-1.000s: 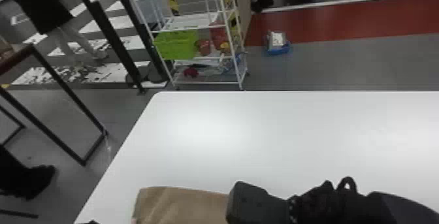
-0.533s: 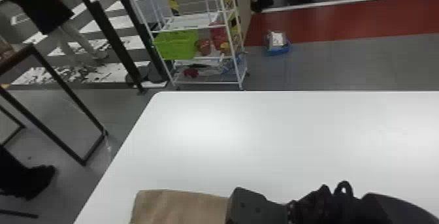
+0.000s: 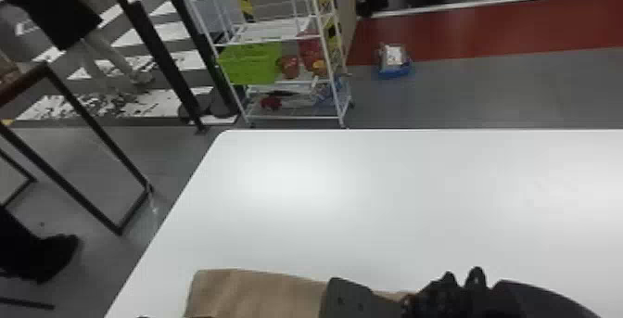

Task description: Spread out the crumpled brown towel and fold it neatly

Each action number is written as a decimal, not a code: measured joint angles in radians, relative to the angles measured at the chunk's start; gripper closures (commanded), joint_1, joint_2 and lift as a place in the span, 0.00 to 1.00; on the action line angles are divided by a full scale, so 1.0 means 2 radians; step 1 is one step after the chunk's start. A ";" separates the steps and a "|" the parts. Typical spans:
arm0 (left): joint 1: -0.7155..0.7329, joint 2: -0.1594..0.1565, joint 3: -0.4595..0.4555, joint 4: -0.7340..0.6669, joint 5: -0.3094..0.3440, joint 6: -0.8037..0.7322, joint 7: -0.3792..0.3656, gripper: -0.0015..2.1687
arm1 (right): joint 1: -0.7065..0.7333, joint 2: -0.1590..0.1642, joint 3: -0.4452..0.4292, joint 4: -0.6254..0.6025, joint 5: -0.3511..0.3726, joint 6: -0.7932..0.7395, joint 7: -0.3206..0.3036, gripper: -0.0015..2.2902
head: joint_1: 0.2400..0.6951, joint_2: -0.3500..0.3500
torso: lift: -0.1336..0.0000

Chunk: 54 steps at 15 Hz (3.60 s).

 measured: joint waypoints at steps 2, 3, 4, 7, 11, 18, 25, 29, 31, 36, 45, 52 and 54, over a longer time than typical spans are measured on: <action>-0.001 -0.001 0.007 -0.001 0.011 -0.001 0.011 0.01 | 0.012 0.003 -0.030 -0.001 -0.014 -0.001 0.000 0.02 | 1.00 1.00 | 0.08; -0.004 -0.003 0.015 -0.001 0.025 -0.001 0.013 0.01 | 0.021 0.005 -0.059 -0.005 -0.037 0.000 0.000 0.03 | 1.00 1.00 | 0.08; -0.008 -0.006 0.026 -0.001 0.041 0.001 0.022 0.02 | 0.031 0.007 -0.090 -0.012 -0.060 0.003 0.000 0.03 | 1.00 1.00 | 0.08; -0.020 -0.015 0.056 0.001 0.107 0.055 0.093 0.03 | 0.069 0.007 -0.187 -0.050 -0.108 0.013 0.000 0.03 | 1.00 1.00 | 0.08; -0.035 -0.015 0.066 0.024 0.210 0.216 0.181 0.10 | 0.118 0.007 -0.353 -0.082 -0.191 0.024 -0.153 0.04 | 1.00 1.00 | 0.08; -0.045 -0.004 0.063 0.019 0.285 0.413 0.234 0.11 | 0.141 0.006 -0.581 -0.031 -0.331 -0.040 -0.285 0.04 | 1.00 1.00 | 0.08; -0.054 0.007 0.058 0.012 0.270 0.490 0.234 0.12 | 0.115 0.009 -0.673 0.019 -0.374 -0.083 -0.288 0.04 | 1.00 1.00 | 0.08; -0.065 0.016 0.040 0.026 0.251 0.518 0.239 0.12 | 0.122 0.009 -0.695 0.012 -0.392 -0.082 -0.285 0.04 | 1.00 1.00 | 0.08; -0.072 0.020 0.036 0.035 0.244 0.526 0.238 0.12 | 0.128 0.009 -0.697 0.005 -0.394 -0.082 -0.283 0.04 | 1.00 1.00 | 0.08; -0.073 0.024 0.034 0.033 0.247 0.559 0.217 0.12 | 0.133 0.009 -0.700 0.000 -0.395 -0.082 -0.284 0.04 | 1.00 1.00 | 0.08; -0.074 0.026 0.053 0.011 0.278 0.624 0.194 0.12 | 0.134 0.008 -0.695 -0.001 -0.395 -0.084 -0.282 0.04 | 1.00 0.99 | 0.08; -0.080 0.034 0.030 0.018 0.263 0.635 0.187 0.34 | 0.133 0.008 -0.693 0.000 -0.395 -0.084 -0.281 0.04 | 1.00 0.98 | 0.08; -0.081 0.038 0.024 0.021 0.260 0.638 0.185 0.61 | 0.133 0.009 -0.693 0.000 -0.395 -0.084 -0.281 0.04 | 1.00 0.97 | 0.08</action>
